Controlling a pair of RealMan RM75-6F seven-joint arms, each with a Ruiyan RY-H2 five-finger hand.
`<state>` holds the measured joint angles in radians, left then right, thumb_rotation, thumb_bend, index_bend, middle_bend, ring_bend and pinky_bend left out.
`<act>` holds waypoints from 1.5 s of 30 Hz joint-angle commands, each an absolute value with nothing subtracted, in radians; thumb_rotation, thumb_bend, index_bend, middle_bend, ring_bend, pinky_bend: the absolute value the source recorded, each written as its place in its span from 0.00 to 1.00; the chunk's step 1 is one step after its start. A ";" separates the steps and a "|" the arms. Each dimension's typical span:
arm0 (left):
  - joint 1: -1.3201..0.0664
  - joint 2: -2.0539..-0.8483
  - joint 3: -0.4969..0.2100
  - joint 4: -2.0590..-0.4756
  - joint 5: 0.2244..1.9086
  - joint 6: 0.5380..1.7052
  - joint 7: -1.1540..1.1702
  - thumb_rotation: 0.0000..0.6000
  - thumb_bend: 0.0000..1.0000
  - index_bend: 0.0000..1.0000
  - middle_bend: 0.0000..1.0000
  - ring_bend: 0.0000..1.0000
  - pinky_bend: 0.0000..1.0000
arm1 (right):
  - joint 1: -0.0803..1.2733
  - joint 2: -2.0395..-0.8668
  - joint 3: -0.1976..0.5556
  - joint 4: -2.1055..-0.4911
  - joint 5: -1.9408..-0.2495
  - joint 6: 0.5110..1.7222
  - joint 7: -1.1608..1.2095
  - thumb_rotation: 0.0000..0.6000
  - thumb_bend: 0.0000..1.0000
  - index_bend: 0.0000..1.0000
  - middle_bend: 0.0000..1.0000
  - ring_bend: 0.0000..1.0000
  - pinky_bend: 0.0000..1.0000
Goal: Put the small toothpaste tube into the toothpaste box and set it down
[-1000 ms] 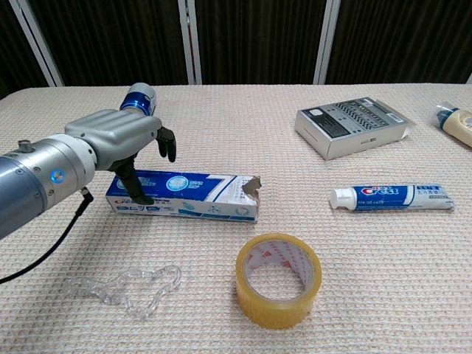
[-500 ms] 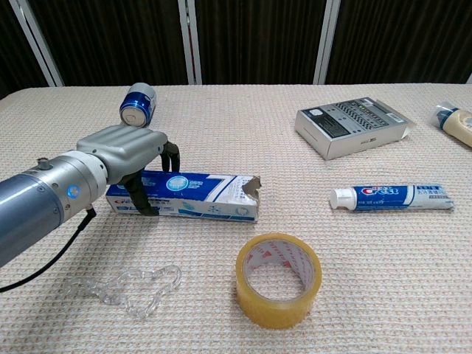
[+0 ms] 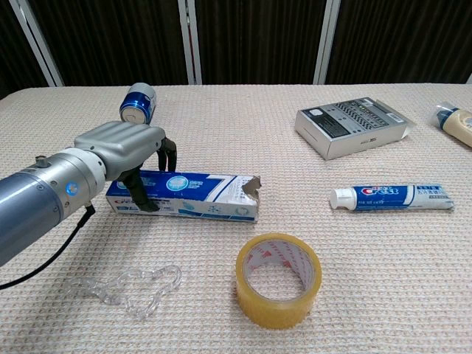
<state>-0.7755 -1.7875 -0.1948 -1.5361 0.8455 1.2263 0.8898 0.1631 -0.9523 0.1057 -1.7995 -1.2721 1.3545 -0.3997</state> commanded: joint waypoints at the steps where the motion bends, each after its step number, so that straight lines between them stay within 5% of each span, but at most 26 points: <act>1: -0.775 -1.790 -0.192 -1.529 0.848 1.229 0.886 1.00 0.17 0.40 0.35 0.17 0.19 | 0.166 -0.952 0.107 -1.803 -1.266 1.352 -0.407 1.00 0.33 0.18 0.18 0.17 0.00; 12: -0.782 -1.820 -0.190 -1.484 0.869 1.226 0.874 1.00 0.29 0.42 0.38 0.19 0.19 | 0.151 -0.947 0.091 -1.792 -1.268 1.363 -0.397 1.00 0.33 0.19 0.19 0.17 0.00; 28: -0.767 -1.830 -0.217 -1.507 0.865 1.224 0.810 1.00 0.33 0.42 0.40 0.20 0.19 | 0.144 -0.939 0.083 -1.783 -1.271 1.371 -0.399 1.00 0.33 0.20 0.20 0.17 0.00; 45: -0.702 -1.636 -0.293 -1.760 0.842 1.260 0.690 1.00 0.33 0.43 0.41 0.21 0.19 | 0.196 -0.988 0.084 -1.842 -1.287 1.334 -0.509 1.00 0.33 0.21 0.21 0.17 0.00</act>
<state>-0.7091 -1.6496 -0.2899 -1.7463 0.8438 1.2538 0.6932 0.1887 -0.9809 0.0836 -1.8339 -1.2830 1.3412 -0.4997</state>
